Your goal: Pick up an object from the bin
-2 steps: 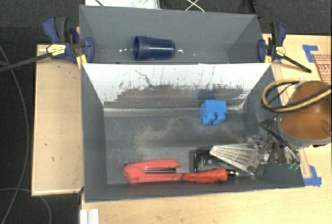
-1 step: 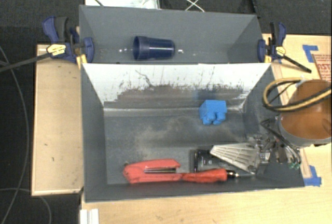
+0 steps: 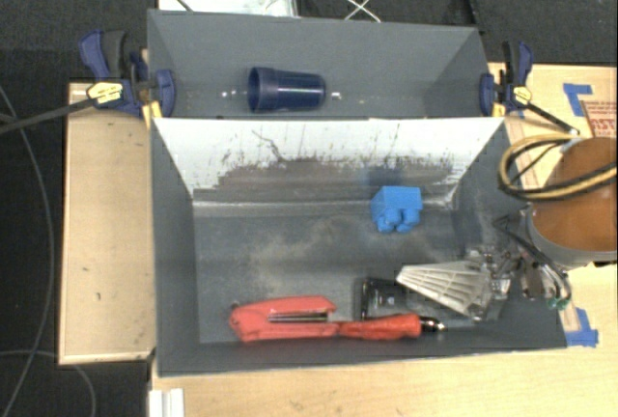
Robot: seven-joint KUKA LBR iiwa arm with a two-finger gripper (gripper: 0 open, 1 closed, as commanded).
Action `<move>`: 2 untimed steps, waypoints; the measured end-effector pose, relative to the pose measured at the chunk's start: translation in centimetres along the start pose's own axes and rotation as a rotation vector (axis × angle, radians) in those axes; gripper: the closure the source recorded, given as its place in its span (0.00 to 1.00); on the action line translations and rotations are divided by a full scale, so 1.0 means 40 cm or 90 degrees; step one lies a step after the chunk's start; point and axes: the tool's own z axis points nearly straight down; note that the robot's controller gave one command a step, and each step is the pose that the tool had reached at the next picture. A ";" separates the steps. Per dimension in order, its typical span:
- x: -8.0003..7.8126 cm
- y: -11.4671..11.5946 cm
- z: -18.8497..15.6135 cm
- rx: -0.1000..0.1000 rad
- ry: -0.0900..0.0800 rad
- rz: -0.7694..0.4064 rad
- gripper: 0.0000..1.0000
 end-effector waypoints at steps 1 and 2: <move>-0.003 0.000 -0.054 0.001 -0.003 -0.001 1.00; -0.005 0.001 -0.099 0.001 -0.005 -0.001 1.00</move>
Offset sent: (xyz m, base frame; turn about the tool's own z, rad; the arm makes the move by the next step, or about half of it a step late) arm 0.0015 -0.0002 0.0445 -0.0010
